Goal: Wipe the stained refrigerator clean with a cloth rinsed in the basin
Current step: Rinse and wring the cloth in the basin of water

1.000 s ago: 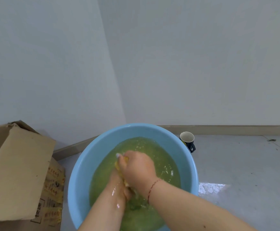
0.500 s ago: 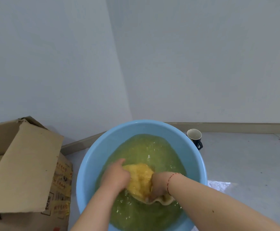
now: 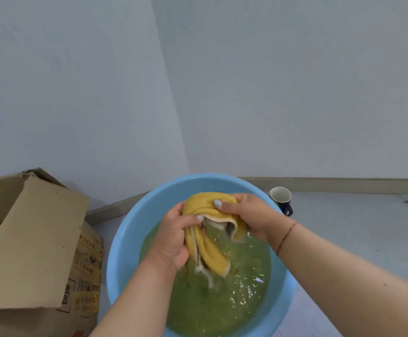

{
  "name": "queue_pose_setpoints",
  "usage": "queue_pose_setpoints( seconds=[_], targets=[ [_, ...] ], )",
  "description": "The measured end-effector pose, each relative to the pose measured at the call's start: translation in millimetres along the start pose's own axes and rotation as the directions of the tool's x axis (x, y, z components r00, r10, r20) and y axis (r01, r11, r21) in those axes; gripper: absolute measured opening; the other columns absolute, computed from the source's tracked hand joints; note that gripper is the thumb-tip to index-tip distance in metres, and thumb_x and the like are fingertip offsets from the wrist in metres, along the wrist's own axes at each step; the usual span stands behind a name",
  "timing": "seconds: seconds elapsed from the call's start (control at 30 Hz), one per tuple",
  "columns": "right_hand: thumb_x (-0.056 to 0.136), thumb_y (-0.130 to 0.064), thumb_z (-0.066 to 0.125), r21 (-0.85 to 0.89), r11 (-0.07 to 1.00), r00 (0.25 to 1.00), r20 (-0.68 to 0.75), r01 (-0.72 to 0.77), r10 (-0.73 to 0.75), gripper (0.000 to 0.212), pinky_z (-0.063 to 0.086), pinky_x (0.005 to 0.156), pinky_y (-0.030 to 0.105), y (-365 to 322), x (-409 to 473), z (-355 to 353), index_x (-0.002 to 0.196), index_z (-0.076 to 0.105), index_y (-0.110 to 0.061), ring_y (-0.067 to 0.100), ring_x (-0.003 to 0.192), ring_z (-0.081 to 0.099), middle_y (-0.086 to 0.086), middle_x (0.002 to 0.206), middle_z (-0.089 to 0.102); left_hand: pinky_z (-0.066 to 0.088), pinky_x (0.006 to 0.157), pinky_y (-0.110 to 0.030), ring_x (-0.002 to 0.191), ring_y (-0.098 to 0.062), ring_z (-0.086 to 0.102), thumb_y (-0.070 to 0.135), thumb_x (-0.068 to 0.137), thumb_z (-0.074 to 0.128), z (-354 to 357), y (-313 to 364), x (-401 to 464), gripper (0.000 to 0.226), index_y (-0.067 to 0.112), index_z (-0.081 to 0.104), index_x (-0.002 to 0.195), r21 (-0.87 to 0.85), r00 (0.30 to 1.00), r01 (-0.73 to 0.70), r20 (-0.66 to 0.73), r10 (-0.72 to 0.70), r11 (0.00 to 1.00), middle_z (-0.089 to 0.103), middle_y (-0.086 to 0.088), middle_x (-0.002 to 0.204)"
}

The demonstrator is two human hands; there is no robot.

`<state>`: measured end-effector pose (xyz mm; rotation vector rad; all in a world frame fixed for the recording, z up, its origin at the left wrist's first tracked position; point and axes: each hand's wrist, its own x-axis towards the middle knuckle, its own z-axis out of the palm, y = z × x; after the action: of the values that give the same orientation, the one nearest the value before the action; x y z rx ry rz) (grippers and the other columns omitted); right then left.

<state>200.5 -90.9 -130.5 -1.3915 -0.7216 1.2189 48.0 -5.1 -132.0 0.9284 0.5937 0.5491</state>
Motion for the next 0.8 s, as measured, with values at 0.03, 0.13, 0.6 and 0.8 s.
queue_pose_setpoints(
  seconds=[0.03, 0.13, 0.6, 0.8],
  targets=[
    [0.070, -0.037, 0.081, 0.095, 0.995, 0.999, 0.027, -0.044, 0.041, 0.044, 0.054, 0.073, 0.032, 15.7, -0.7, 1.8, 0.097, 0.065, -0.007, 0.025, 0.083, 0.065, 0.011, 0.092, 0.071, 0.055, 0.062, -0.034, 0.064, -0.026, 0.063, 0.001, 0.063, 0.058, 7.8, 3.5, -1.1, 0.030, -0.002, 0.060, 0.092, -0.110, 1.000, 0.011, 0.013, -0.010, 0.994, 0.061, -0.017, 0.077],
    [0.062, -0.046, 0.084, 0.255, 0.956, 0.973, 0.214, -0.143, 0.089, 0.074, 0.052, 0.079, 0.038, 41.6, -11.5, 19.6, 0.120, 0.058, -0.009, 0.028, 0.090, 0.064, 0.014, 0.104, 0.068, 0.049, 0.074, -0.040, 0.069, -0.031, 0.061, 0.010, 0.071, 0.047, 22.4, 5.6, -5.5, 0.018, -0.002, 0.058, 0.079, -0.357, 1.000, 0.023, 0.003, -0.023, 0.934, 0.058, -0.016, 0.074],
    [0.053, -0.015, 0.074, 0.257, 0.754, 0.740, 0.533, -0.604, 0.411, 0.031, 0.024, 0.037, 0.015, 28.7, -24.6, 18.4, 0.077, 0.058, -0.007, 0.010, 0.040, 0.040, 0.001, 0.051, 0.044, 0.015, 0.113, -0.020, 0.137, -0.002, 0.019, 0.018, 0.068, 0.075, -44.7, -17.8, -6.2, 0.101, 0.054, 0.017, 0.142, 0.875, 0.853, -0.477, 0.484, 0.195, -0.086, 0.023, 0.016, 0.152],
    [0.067, -0.018, 0.070, -0.701, 0.679, 0.908, 0.110, -0.218, 0.405, 0.019, 0.040, 0.047, 0.023, 18.7, -29.4, 18.8, 0.082, 0.064, -0.008, 0.016, 0.053, 0.056, 0.002, 0.064, 0.064, 0.044, 0.066, -0.032, 0.085, -0.016, 0.057, 0.009, 0.074, 0.054, -31.0, -6.4, 1.7, 0.032, 0.026, 0.052, 0.101, 0.829, 0.861, -0.494, 0.508, -0.018, -0.264, 0.062, 0.006, 0.093]
  ],
)
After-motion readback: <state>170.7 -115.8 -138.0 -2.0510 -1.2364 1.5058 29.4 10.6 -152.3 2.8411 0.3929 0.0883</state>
